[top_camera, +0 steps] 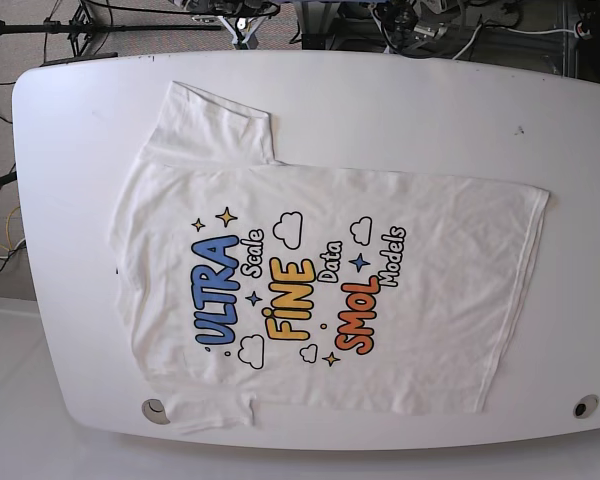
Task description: Fold the T-shirt properly
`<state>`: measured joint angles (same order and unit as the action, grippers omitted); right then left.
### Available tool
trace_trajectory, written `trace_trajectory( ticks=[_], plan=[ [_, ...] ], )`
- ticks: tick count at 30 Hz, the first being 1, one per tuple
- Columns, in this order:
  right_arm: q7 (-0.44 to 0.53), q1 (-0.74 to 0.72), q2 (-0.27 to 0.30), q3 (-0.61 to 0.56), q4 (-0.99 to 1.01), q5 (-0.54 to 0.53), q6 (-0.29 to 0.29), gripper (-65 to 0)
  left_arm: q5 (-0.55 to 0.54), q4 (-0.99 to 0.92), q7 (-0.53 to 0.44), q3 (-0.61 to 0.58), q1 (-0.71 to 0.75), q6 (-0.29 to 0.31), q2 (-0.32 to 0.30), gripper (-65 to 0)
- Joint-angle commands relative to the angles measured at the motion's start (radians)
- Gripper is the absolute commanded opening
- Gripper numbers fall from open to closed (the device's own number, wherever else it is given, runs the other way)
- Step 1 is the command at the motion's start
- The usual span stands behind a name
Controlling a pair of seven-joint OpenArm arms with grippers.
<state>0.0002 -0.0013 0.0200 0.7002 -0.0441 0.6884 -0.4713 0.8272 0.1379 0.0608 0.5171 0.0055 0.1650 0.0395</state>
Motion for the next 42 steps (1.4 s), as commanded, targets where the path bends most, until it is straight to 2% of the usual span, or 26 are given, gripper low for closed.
trace_trajectory(
  ticks=[1, 42],
  plan=[
    [-0.008, 0.005, 0.018, 0.002, -0.011, 0.014, -0.033, -65.0, 0.001, -0.004, 0.004, -0.003, -0.002, -0.006, -0.019, -65.0],
    [-0.01, -0.005, 0.025, 0.003, -0.03, 0.028, -0.051, -65.0, 0.002, 0.003, 0.007, 0.002, 0.015, 0.0, -0.021, -65.0]
  ],
)
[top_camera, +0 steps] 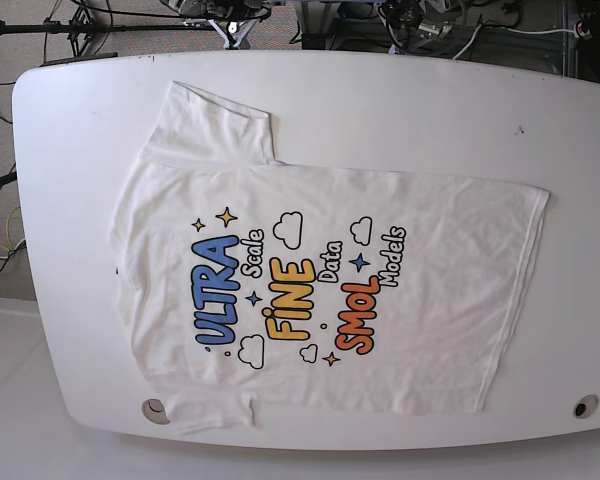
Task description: Fold the T-shirt properly
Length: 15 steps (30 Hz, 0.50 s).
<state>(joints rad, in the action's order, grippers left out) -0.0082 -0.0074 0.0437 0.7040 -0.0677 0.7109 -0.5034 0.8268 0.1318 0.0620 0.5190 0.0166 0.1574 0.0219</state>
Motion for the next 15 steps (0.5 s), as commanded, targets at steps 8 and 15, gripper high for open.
trace_trajectory(
  ticks=[8, 15],
  plan=[
    [0.004, 0.048, 0.001, 0.0, -0.059, -0.007, -0.08, -65.0, -0.002, 0.049, 0.011, -0.002, 0.041, 0.052, -0.018, -65.0],
    [0.0, 0.081, 0.005, -0.004, -0.132, -0.077, -0.116, -65.0, -0.013, 0.129, 0.01, -0.003, 0.077, 0.028, -0.02, -65.0]
  ],
)
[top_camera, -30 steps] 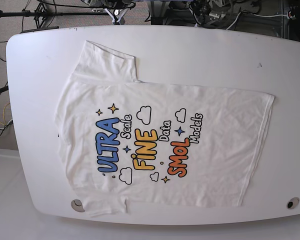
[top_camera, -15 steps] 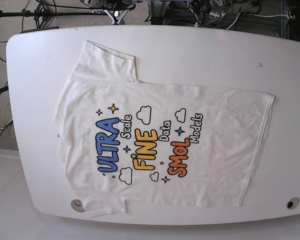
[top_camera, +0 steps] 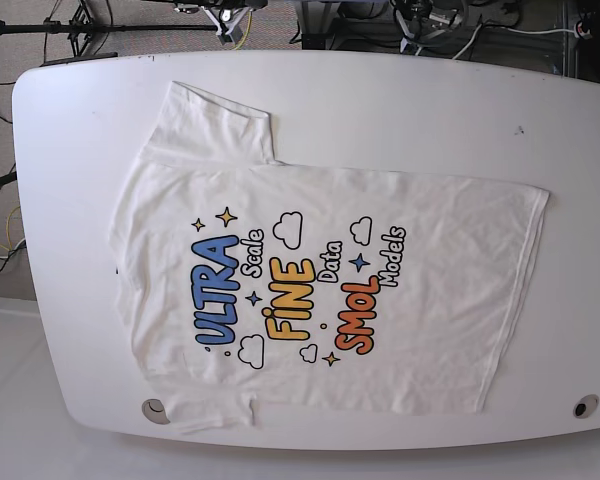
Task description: Fold the T-shirt properly
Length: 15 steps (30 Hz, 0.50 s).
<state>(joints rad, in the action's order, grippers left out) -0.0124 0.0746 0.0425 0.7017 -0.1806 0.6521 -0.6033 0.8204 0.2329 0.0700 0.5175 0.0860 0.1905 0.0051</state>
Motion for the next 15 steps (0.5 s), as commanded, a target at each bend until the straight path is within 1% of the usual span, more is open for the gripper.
trace_trajectory(
  ticks=[1, 6, 15],
  plan=[
    [0.003, 0.003, 0.006, -0.002, -0.026, -0.022, -0.015, -65.0, -0.008, 0.037, 0.001, -0.002, 0.011, -0.007, -0.004, -65.0],
    [-0.002, 0.035, 0.005, -0.007, -0.063, -0.031, -0.012, -65.0, -0.014, 0.067, 0.0, -0.005, 0.028, -0.01, -0.011, -65.0],
    [-0.002, 0.052, -0.002, -0.004, -0.085, -0.004, 0.019, -65.0, 0.002, 0.011, 0.0, -0.006, 0.004, -0.009, -0.018, -65.0]
  ],
)
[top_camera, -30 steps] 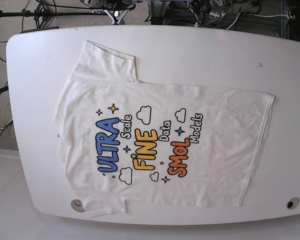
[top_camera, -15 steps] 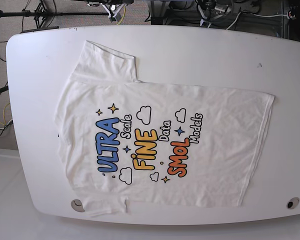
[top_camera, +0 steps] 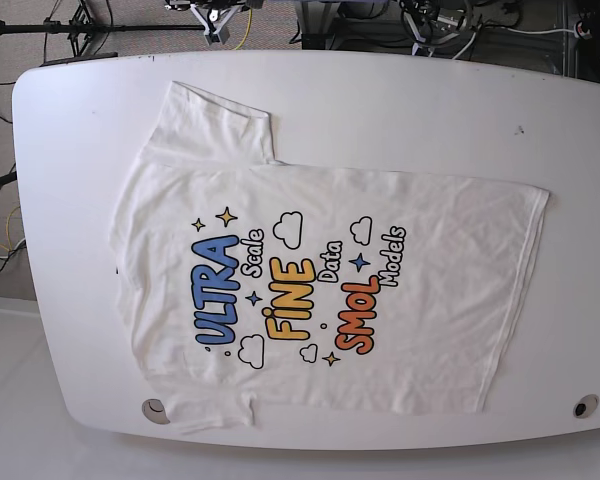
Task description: Fold the T-shirt properly
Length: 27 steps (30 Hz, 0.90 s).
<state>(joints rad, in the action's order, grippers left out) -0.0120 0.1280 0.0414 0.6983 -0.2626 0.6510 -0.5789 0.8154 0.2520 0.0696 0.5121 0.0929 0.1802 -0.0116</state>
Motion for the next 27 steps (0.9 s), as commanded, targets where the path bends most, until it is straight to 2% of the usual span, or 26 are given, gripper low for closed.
trace_trajectory(
  ticks=[1, 9, 15, 23, 25, 27],
  plan=[
    [-0.002, -0.005, 0.0, -0.001, -0.002, -0.002, 0.0, -65.0, 0.009, -0.012, -0.001, -0.001, -0.006, -0.001, -0.001, -65.0],
    [0.002, -0.032, 0.004, -0.001, 0.002, -0.006, 0.058, -65.0, 0.012, -0.046, -0.016, 0.005, -0.027, 0.002, -0.001, -65.0],
    [0.003, -0.032, 0.01, 0.0, -0.032, -0.023, 0.082, -65.0, 0.001, -0.039, -0.024, 0.004, -0.018, 0.056, -0.006, -65.0],
    [0.008, -0.015, 0.018, -0.007, -0.056, -0.067, 0.07, -65.0, -0.016, -0.007, -0.031, 0.007, 0.011, 0.092, -0.011, -65.0],
    [0.006, -0.025, 0.028, -0.004, -0.046, -0.072, 0.052, -65.0, -0.014, 0.006, -0.032, 0.006, 0.01, 0.061, -0.015, -65.0],
    [0.007, -0.026, 0.03, -0.002, -0.044, -0.075, 0.048, -65.0, -0.012, 0.011, -0.033, 0.007, 0.012, 0.055, -0.016, -65.0]
  ],
)
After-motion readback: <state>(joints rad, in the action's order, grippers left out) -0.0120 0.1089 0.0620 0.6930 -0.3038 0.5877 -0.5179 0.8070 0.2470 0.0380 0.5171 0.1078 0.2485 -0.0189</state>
